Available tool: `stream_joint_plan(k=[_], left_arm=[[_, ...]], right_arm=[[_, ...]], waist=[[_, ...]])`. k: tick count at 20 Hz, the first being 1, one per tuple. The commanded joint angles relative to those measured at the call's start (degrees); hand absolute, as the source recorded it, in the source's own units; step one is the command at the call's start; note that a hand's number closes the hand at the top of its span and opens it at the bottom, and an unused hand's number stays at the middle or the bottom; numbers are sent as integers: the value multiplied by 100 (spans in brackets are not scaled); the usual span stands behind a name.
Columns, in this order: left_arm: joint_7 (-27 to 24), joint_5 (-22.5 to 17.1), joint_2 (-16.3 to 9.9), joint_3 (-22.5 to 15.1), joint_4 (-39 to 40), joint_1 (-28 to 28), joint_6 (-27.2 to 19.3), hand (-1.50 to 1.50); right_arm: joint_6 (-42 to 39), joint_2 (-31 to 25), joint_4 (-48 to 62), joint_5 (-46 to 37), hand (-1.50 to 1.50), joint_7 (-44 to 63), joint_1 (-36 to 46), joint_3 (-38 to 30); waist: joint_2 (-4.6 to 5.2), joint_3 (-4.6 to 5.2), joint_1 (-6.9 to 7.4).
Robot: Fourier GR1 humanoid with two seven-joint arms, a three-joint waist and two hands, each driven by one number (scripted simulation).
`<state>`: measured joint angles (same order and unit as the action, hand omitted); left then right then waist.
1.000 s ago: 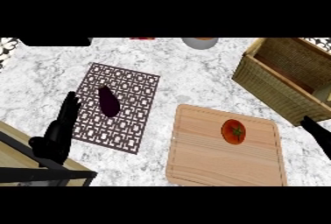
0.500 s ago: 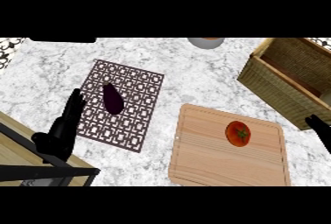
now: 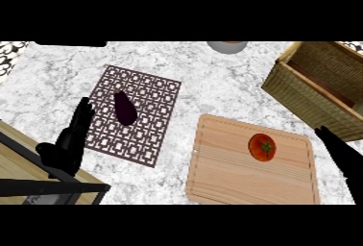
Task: Pick the tomato from the cutting board and place it in the basket
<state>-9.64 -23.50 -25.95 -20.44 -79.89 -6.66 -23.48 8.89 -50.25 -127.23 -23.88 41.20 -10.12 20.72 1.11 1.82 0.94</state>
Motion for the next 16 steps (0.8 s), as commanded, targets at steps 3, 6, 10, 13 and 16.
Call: stream_joint_plan(k=[3,6,10,13,16], left_arm=[[-112,-110,379,2,-624,-43,-94,0],[-107,-34,440,-94,-720,28,-217,0],[-67,-199,244,104,-762,17,-61,0],[-117,-140,294,-31,-866,89,-117,0],[154,-175,252,18,-797,-205,-127,0]], right_arm=[[133,635,475,-624,-150,-100,333,621],[18,690,630,-469,-150,-128,526,450],[233,921,1123,-851,-150,-278,547,530],[203,1277,1391,-1097,-150,-32,858,744],[133,1331,1343,-1157,-150,-65,923,765]], waist=[[-120,-184,24],[-123,-185,14],[-126,-187,9],[-124,-186,76],[-126,-185,6]])
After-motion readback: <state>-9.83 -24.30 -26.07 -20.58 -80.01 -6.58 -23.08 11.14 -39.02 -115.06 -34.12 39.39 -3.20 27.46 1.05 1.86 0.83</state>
